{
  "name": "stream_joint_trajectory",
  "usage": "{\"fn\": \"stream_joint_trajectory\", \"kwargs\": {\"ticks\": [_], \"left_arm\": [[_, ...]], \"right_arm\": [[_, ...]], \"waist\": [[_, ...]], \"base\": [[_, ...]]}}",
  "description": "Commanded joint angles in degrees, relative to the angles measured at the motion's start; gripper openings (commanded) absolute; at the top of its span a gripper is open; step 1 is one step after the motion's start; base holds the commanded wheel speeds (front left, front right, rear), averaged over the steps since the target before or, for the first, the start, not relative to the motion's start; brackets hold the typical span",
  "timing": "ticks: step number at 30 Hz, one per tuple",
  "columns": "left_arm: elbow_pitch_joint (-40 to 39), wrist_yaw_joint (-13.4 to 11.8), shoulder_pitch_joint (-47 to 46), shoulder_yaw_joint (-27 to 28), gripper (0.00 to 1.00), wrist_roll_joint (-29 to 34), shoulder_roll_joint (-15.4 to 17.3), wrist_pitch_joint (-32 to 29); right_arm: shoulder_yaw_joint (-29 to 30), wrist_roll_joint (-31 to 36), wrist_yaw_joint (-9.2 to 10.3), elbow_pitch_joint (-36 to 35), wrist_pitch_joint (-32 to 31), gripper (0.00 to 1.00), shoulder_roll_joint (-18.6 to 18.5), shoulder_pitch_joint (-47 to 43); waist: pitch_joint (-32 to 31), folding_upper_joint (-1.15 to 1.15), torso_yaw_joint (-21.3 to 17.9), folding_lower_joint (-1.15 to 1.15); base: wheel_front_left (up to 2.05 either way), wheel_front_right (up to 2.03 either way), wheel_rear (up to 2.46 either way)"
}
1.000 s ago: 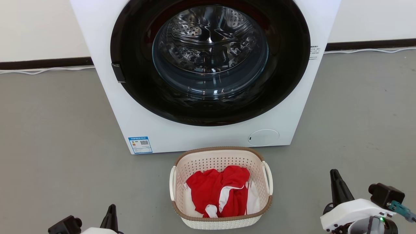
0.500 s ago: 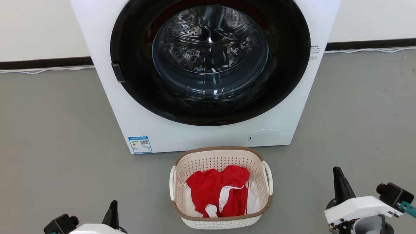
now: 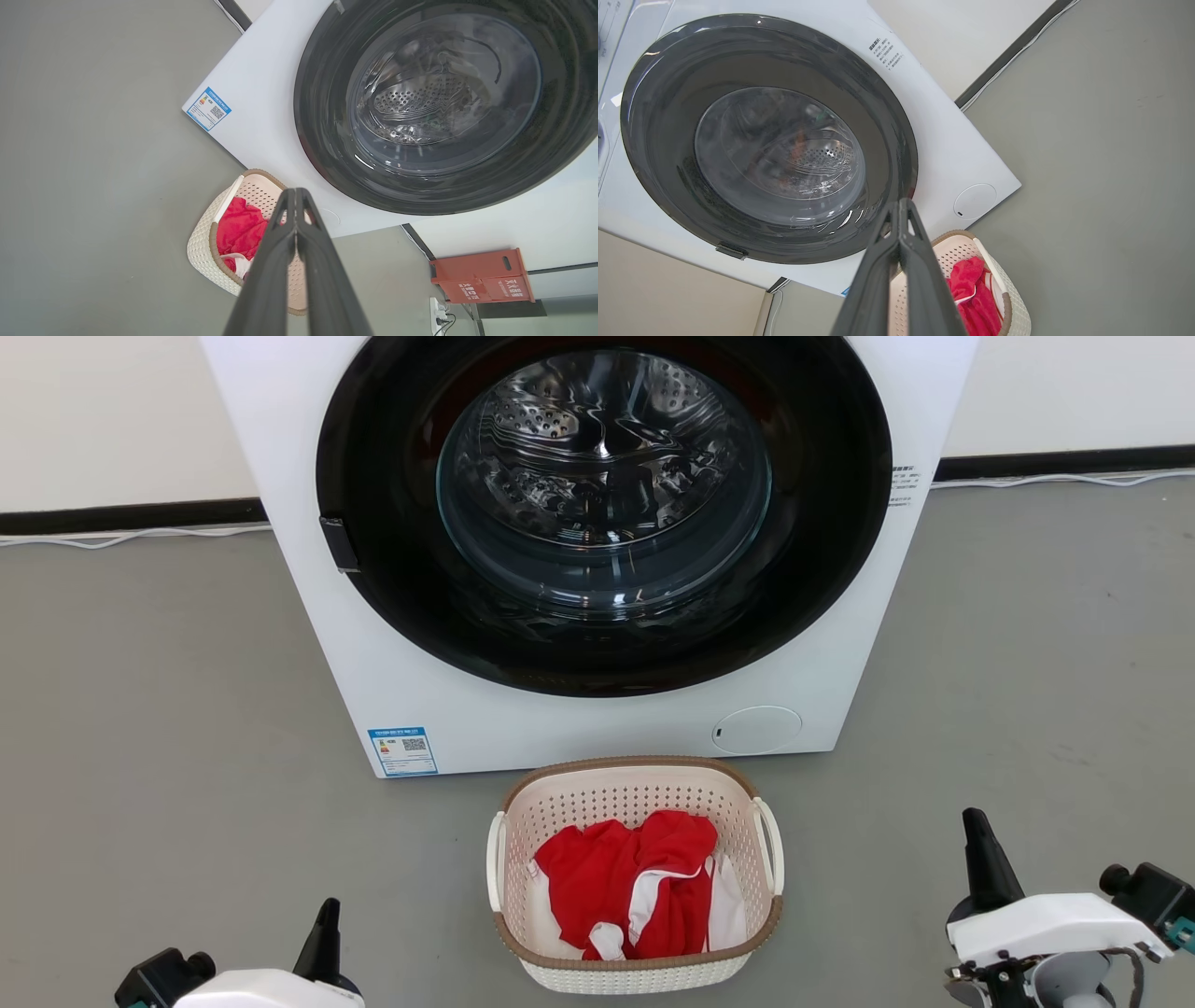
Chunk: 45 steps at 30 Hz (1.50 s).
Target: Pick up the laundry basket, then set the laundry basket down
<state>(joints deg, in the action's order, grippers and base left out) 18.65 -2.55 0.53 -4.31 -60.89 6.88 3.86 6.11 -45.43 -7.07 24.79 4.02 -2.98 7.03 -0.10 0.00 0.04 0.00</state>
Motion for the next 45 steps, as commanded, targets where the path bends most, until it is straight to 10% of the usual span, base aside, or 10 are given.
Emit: {"fn": "stream_joint_trajectory", "kwargs": {"ticks": [1,45], "left_arm": [[-1.85,0.86,-3.36,1.60,0.00,-1.66,0.17,-0.50],[-3.80,7.44,-5.78,8.27,0.00,-22.86,-2.82,-7.60]], "right_arm": [[-0.29,-2.31,-0.22,-2.13,-0.65,0.00,-0.24,0.69],[0.22,-34.16,-0.36,-8.32,-7.73,0.00,0.01,-0.41]], "waist": [[0.01,0.00,0.00,0.00],[0.20,0.00,-0.03,0.00]], "base": [[0.00,0.00,0.00],[0.00,0.00,0.00]]}}
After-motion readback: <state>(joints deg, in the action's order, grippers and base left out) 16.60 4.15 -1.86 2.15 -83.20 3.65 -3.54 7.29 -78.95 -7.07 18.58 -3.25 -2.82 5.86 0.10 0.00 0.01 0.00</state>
